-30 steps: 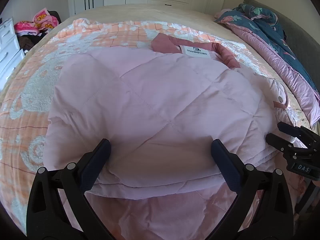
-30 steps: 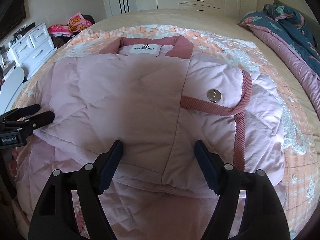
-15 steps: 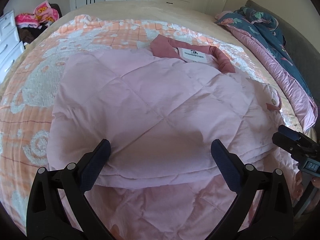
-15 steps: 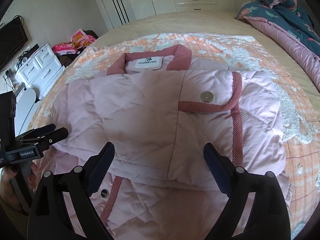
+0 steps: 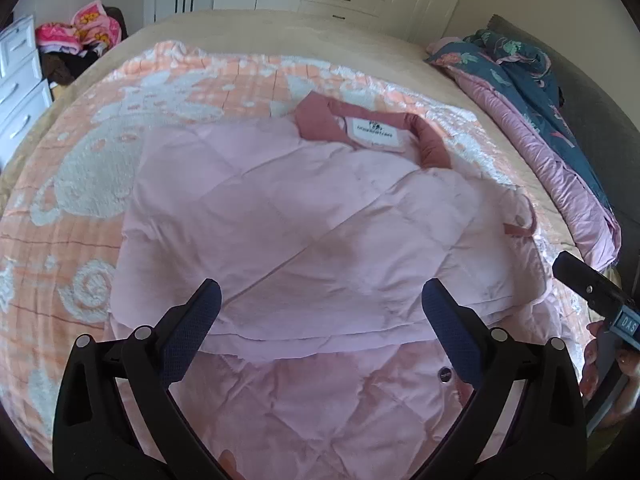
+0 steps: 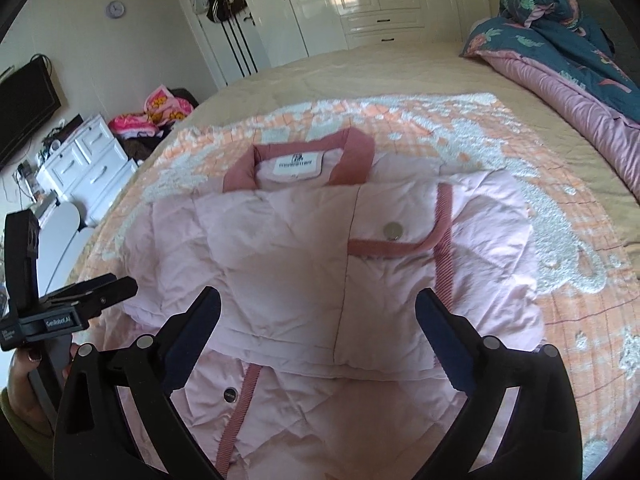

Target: Fold large clothes

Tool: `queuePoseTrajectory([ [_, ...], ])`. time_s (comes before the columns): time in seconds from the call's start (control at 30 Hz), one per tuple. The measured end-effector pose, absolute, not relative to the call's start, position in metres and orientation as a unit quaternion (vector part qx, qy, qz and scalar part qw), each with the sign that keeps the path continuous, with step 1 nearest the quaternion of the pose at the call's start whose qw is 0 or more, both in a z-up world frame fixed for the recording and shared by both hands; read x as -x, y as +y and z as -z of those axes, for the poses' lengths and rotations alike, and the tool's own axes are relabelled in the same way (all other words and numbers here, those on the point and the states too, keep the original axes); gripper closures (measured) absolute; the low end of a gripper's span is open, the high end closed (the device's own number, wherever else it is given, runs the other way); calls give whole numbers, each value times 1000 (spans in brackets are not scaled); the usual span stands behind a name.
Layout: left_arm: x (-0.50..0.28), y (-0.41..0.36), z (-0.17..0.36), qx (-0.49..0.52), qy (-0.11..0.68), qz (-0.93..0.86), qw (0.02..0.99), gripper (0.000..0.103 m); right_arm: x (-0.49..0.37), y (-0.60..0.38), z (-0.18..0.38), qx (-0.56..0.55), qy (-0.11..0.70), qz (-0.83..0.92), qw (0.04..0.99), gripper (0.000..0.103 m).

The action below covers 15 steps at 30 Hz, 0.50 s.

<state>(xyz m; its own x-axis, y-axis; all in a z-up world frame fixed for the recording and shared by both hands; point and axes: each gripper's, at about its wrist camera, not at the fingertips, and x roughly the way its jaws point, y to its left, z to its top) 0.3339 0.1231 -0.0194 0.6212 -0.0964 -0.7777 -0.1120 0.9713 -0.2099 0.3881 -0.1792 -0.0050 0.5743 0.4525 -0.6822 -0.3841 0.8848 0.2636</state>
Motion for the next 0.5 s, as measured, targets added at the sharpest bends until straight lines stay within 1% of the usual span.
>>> queuePoseTrajectory([
  [0.5, -307, 129, -23, 120, 386, -8, 915, 9, -359, -200, -45, -74, 339, -250, 904, 5],
])
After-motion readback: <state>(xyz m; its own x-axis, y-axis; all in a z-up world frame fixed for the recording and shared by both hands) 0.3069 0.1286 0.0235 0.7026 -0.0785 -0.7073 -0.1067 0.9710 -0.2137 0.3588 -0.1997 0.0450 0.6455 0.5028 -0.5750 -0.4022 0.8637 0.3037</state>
